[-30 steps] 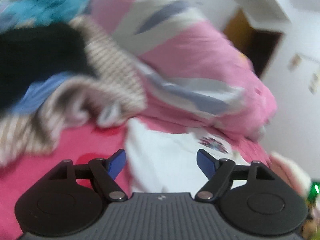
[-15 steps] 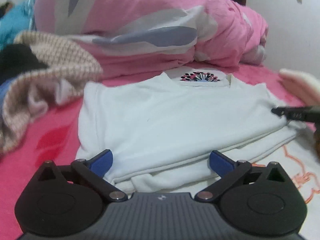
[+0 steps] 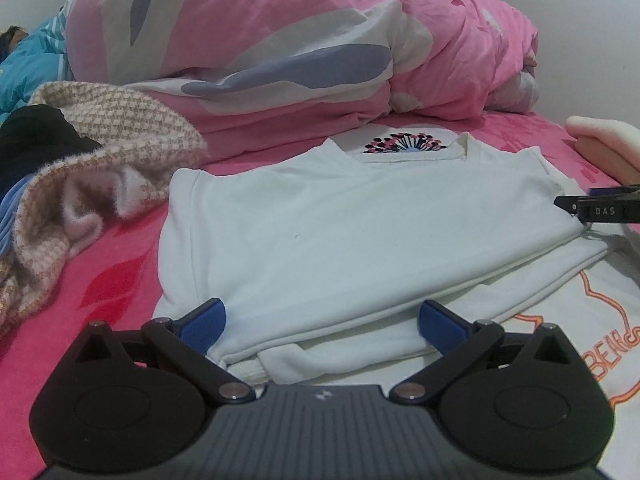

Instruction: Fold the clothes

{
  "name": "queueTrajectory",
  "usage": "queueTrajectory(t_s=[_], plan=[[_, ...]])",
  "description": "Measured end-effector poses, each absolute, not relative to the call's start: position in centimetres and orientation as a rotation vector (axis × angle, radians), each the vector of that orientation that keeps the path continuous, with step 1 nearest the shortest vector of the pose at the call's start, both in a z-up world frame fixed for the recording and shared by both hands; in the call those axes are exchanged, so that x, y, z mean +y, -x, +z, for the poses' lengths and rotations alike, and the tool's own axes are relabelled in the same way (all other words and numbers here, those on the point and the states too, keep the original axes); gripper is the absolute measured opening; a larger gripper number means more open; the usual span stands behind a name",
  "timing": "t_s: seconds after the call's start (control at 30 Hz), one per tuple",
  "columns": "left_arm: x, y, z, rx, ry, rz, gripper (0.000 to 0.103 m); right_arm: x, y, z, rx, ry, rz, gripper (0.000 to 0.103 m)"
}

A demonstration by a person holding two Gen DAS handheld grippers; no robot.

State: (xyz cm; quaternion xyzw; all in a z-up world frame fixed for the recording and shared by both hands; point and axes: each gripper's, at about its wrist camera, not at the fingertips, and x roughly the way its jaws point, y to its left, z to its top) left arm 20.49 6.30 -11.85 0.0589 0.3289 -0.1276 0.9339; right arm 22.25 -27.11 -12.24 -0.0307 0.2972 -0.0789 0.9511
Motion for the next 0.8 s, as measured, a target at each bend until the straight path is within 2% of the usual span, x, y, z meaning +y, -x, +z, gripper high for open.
queueTrajectory(t_s=[0.03, 0.1, 0.2, 0.5, 0.63, 0.7, 0.8], plan=[[6.3, -20.5, -11.8, 0.672, -0.119, -0.262, 0.103, -27.6, -22.4, -12.3, 0.616, 0.030, -0.182, 0.097], [6.3, -20.5, -11.8, 0.673, -0.118, -0.263, 0.103, -28.9, -22.5, -12.4, 0.639, -0.069, -0.191, 0.102], [6.3, -20.5, -11.8, 0.673, -0.118, -0.263, 0.103, -30.3, -22.1, -12.6, 0.640, -0.170, -0.170, 0.102], [6.1, -20.5, -11.9, 0.669, -0.140, -0.257, 0.103, -29.0, -22.1, -12.0, 0.644, -0.087, -0.226, 0.102], [6.1, -20.5, -11.9, 0.669, -0.137, -0.258, 0.103, -25.0, -19.9, -9.2, 0.481, 0.138, -0.259, 0.102], [6.1, -20.5, -11.9, 0.669, -0.136, -0.257, 0.103, -23.0, -18.4, -7.7, 0.391, 0.160, -0.171, 0.102], [6.2, -20.5, -11.9, 0.669, -0.133, -0.257, 0.103, -20.7, -17.4, -6.5, 0.360, 0.142, -0.030, 0.102]])
